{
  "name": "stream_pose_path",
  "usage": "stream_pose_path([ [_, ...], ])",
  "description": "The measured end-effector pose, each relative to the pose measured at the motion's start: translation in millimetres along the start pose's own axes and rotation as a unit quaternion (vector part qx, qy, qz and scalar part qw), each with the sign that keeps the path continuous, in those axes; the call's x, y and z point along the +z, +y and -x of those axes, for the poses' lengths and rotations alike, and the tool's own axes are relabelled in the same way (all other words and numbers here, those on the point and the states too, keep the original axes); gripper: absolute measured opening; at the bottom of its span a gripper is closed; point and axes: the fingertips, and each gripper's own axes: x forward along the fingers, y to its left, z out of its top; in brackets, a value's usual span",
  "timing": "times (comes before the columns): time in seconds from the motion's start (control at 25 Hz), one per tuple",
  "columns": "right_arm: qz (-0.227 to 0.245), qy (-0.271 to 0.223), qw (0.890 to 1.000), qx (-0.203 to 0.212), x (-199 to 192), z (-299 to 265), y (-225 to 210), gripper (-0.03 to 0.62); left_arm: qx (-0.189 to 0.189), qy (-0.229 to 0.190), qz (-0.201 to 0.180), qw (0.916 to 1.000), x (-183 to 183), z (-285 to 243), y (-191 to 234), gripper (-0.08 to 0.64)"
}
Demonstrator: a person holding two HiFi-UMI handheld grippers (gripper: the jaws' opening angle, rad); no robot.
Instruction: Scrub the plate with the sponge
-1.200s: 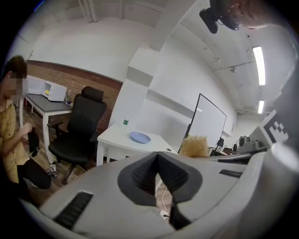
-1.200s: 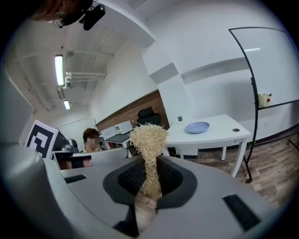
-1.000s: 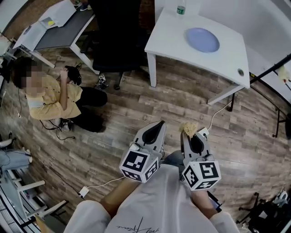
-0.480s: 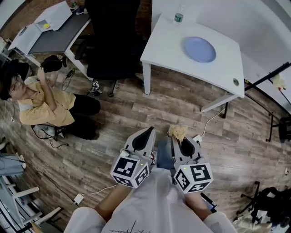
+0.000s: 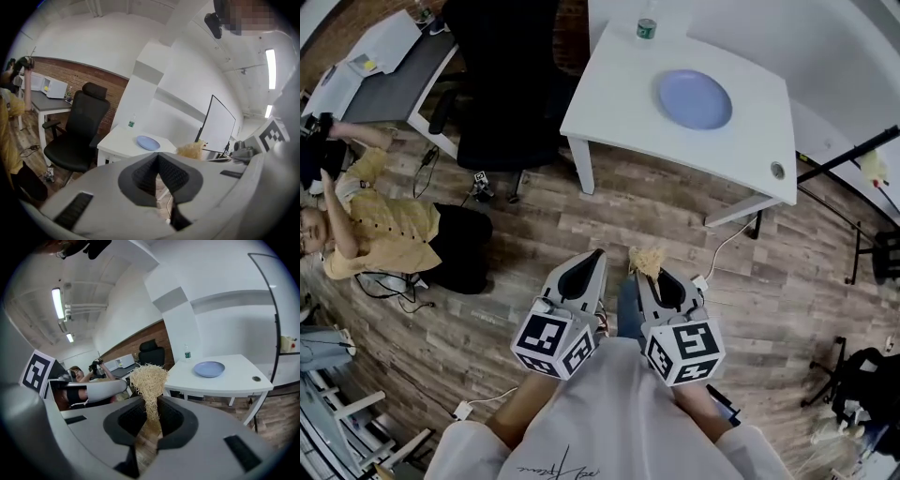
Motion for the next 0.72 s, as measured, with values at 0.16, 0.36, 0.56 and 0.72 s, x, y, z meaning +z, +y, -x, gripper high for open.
stream_pose_path([
  [0.16,0.009,0.017,1.000,0.017,14,-24,-26,0.044,-0.006,0.010,-0.002,0.9999,8,-44,-3,-0.009],
  [0.36,0.016,0.038,0.999,0.033,32,-50,-68,0.044,-0.023,0.023,0.012,0.9994,16,-94,-6,-0.009],
  [0.56,0.028,0.057,0.997,0.048,49,-75,-106,0.043,-0.012,0.045,0.017,0.9988,21,-143,-1,-0.008],
  [0.72,0.034,0.064,0.996,0.051,63,-92,-133,0.044,-0.016,0.056,0.029,0.9979,31,-175,1,-0.008],
])
